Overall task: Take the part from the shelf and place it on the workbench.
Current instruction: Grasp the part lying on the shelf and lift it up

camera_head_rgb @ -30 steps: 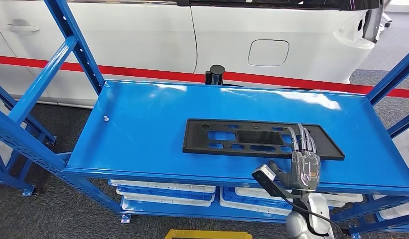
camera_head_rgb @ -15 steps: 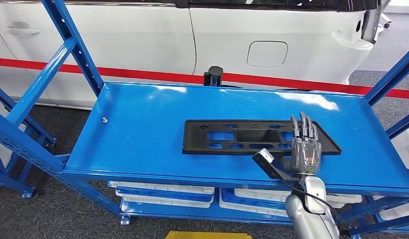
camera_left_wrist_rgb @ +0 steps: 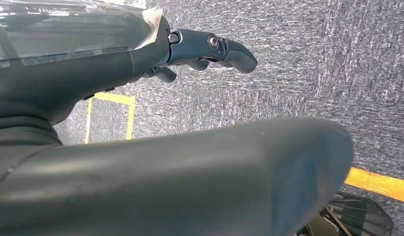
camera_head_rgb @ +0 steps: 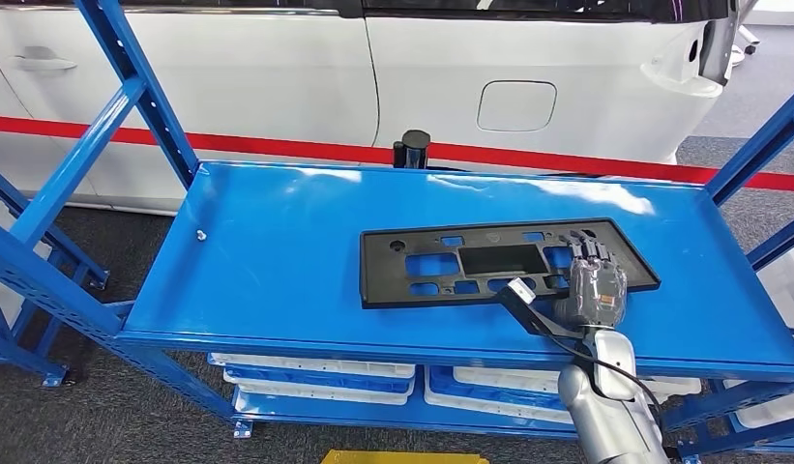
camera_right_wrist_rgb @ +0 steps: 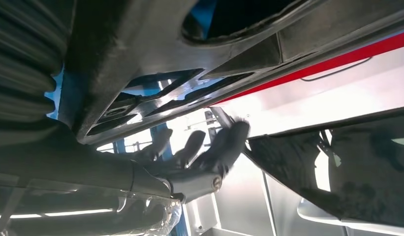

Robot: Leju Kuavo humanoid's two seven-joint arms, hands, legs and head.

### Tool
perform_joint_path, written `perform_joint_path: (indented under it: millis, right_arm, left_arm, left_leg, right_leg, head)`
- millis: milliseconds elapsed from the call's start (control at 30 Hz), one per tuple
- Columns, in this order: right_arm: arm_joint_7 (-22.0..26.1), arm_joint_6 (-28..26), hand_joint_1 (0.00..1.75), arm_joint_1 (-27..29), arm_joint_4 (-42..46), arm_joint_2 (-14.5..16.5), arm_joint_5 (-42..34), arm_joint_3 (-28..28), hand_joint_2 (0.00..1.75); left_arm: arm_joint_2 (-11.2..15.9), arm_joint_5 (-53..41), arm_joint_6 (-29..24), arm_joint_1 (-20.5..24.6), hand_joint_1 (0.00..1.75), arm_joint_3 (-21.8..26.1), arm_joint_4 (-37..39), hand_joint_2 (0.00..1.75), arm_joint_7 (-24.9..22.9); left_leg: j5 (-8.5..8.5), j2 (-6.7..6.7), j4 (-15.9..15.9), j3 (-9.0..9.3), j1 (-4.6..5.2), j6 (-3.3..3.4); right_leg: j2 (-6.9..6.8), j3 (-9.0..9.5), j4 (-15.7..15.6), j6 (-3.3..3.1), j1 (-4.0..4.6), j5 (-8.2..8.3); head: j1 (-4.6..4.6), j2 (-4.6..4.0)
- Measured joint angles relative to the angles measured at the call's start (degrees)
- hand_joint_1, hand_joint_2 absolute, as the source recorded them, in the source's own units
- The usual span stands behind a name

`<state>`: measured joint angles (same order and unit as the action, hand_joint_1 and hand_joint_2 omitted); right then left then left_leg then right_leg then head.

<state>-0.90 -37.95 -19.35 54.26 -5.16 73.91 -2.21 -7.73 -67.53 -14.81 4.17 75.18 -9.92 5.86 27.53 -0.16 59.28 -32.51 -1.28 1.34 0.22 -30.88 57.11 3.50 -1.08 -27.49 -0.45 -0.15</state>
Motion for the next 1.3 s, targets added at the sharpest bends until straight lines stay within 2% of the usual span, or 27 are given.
perform_joint_path:
  millis: [33,167,467,833,933,1100,1233,1300]
  right_arm:
    - [0.1,-0.2,1.66,-0.2,-0.4,0.0,-0.1,0.0,1.75]
    - [0.1,-0.6,1.67,-0.6,-1.4,0.0,-0.1,0.2,1.75]
    - [0.2,-0.7,1.75,-0.6,-1.8,0.2,0.3,0.9,1.75]
    - [0.9,-0.5,1.75,-0.6,-1.6,0.3,0.1,1.0,1.75]
    - [4.2,-0.8,1.75,-0.1,-0.7,0.5,-4.1,1.1,1.75]
    - [13.4,-2.0,1.75,2.6,3.9,1.6,-17.1,1.4,1.75]
    - [17.4,-2.2,1.75,4.5,7.4,2.5,-21.9,1.6,1.75]
    - [21.5,-2.2,1.75,5.7,9.7,3.1,-27.6,1.7,1.75]
  left_arm:
    - [0.0,0.0,0.0,0.0,0.00,0.0,0.0,0.00,0.1]
    - [0.0,-0.2,0.0,0.1,0.00,-0.2,0.0,1.75,0.7]
    - [0.0,-0.5,0.2,0.1,0.00,-0.4,0.0,1.75,1.9]
    - [0.0,-0.5,0.3,0.2,0.00,-0.4,0.0,1.75,2.5]
    - [0.0,-0.4,0.3,0.2,0.00,-0.4,0.0,1.75,2.5]
    - [0.0,-0.2,0.2,0.1,0.00,-0.4,0.0,1.75,1.6]
    - [0.0,-0.2,0.1,0.1,0.00,-0.4,0.0,1.75,1.0]
    - [0.0,-0.2,0.0,0.1,0.00,-0.4,0.0,1.75,0.3]
  left_leg:
    - [0.02,0.01,0.0,0.04,-0.01,-0.02]
    - [0.08,0.02,0.0,0.19,-0.01,-0.08]
    - [0.08,0.02,0.0,0.34,-0.02,-0.08]
    - [0.08,0.02,0.0,0.36,-0.03,-0.09]
    - [0.08,0.02,0.0,0.34,-0.04,-0.09]
    - [0.04,0.00,0.0,0.11,-0.03,-0.13]
    - [0.01,-0.03,-0.1,0.04,-0.03,-0.15]
    - [0.01,-0.06,-0.1,-0.03,-0.03,-0.16]
  right_leg:
    - [0.03,0.02,0.0,-0.01,0.01,0.00]
    - [0.08,0.13,0.0,-0.07,0.00,-0.07]
    - [0.08,0.27,0.0,-0.06,0.02,-0.05]
    - [0.09,0.28,0.0,-0.06,0.04,-0.05]
    - [0.08,0.28,0.0,-0.06,0.04,-0.05]
    - [0.08,0.47,0.0,-0.03,0.04,0.00]
    - [0.05,0.48,0.0,-0.03,0.04,0.00]
    - [0.02,0.43,0.0,-0.03,0.03,-0.02]
  head:
    - [0.00,0.00]
    - [0.01,0.00]
    - [0.00,0.00]
    - [0.02,0.00]
    - [0.01,0.00]
    - [0.01,0.00]
    - [0.00,0.00]
    - [0.01,0.00]
